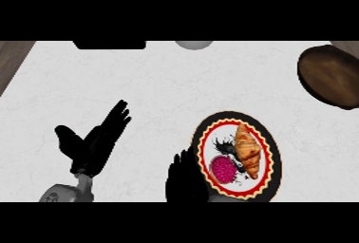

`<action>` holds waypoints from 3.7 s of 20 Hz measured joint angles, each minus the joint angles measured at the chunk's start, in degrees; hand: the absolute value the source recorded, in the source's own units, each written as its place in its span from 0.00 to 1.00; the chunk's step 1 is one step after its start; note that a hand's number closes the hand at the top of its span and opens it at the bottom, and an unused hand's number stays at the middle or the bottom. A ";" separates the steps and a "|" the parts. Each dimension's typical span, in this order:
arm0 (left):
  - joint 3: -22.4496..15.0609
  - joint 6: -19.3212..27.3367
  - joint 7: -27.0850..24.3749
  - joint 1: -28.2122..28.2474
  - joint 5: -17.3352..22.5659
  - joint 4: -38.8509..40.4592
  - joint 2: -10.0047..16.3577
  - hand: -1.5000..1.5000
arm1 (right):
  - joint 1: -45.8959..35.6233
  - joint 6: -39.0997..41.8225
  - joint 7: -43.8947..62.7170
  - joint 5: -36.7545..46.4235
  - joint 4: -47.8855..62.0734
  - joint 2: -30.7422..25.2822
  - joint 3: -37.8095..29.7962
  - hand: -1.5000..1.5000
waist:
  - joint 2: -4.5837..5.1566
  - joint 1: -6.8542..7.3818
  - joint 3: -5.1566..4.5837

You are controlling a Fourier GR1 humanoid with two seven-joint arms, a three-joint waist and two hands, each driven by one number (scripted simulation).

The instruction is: Pick the cupcake from the plate and place it in the pan

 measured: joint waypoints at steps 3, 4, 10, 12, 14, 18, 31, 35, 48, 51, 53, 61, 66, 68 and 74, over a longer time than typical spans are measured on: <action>0.44 -0.42 0.21 0.97 0.29 -1.23 0.31 0.50 | 3.10 0.36 1.82 2.45 -0.16 2.07 0.51 0.00 | 0.10 0.15 0.05; 0.39 -0.62 -0.02 1.39 0.14 -1.39 0.38 0.50 | 3.25 0.79 2.09 3.21 0.27 2.83 0.10 0.00 | 0.13 0.23 0.06; 1.65 -1.36 0.84 1.29 0.61 -1.76 0.89 0.50 | 5.05 3.55 2.28 9.00 0.86 2.71 0.69 0.00 | 0.25 0.34 0.10; 1.27 -1.27 0.38 1.28 0.16 -1.36 0.20 0.50 | 4.14 4.51 1.87 11.27 1.36 1.74 0.20 0.00 | 0.30 0.37 0.10; 1.60 -1.61 0.65 1.41 0.21 -1.73 0.40 0.50 | 4.93 5.48 1.70 13.28 0.07 1.08 -0.16 0.00 | 0.31 0.36 0.11; 1.57 -1.91 0.51 1.21 -0.49 -1.21 -0.59 0.50 | 6.72 7.10 0.45 16.89 -0.47 -0.04 -1.11 0.00 | 0.40 0.48 0.13; 3.39 -4.00 -0.26 0.80 -2.94 0.64 -2.52 0.50 | 5.46 4.50 -8.30 27.04 3.93 -3.61 -2.69 1.00 | 0.56 0.91 0.15; 3.74 -4.06 1.07 0.92 -2.86 -0.91 -2.88 0.50 | 3.32 1.69 -13.35 29.84 4.49 -5.41 -1.07 1.00 | 0.53 0.99 0.15; 6.48 -3.19 0.29 3.93 -2.51 -2.09 -2.04 0.50 | 21.57 -31.75 -35.67 13.97 -11.47 -29.40 -21.37 1.00 | 0.24 -4.10 0.62; 7.02 -3.04 0.67 4.24 -2.34 -2.53 -1.63 0.50 | 24.98 -41.22 -41.47 10.37 -13.66 -33.71 -28.81 1.00 | 0.07 -4.46 0.64; 7.00 -3.09 0.51 4.79 -2.23 -2.58 -1.75 0.50 | 27.33 -46.86 -45.53 6.83 -14.84 -35.56 -33.93 1.00 | 0.00 -4.61 0.62; 6.50 -3.53 0.31 5.64 -2.30 -3.66 -1.91 0.50 | 37.84 -54.71 -61.96 -18.74 -15.22 -38.16 -53.30 1.00 | 0.10 -3.78 0.48; 5.91 -4.45 0.82 4.56 -2.44 -3.38 -1.88 0.50 | 40.54 -48.67 -72.30 -34.85 -6.58 -39.45 -64.54 1.00 | 0.42 -1.79 0.36; 5.66 -4.25 1.64 2.98 -2.71 -2.99 -2.36 0.50 | 39.57 -45.72 -76.19 -37.86 -0.80 -39.60 -67.24 1.00 | 0.54 -0.83 0.31; 4.69 -4.42 2.73 0.65 -3.65 -2.14 -3.76 0.50 | 29.37 -45.81 -86.46 -33.37 20.32 -37.57 -69.35 1.00 | 0.80 1.19 0.26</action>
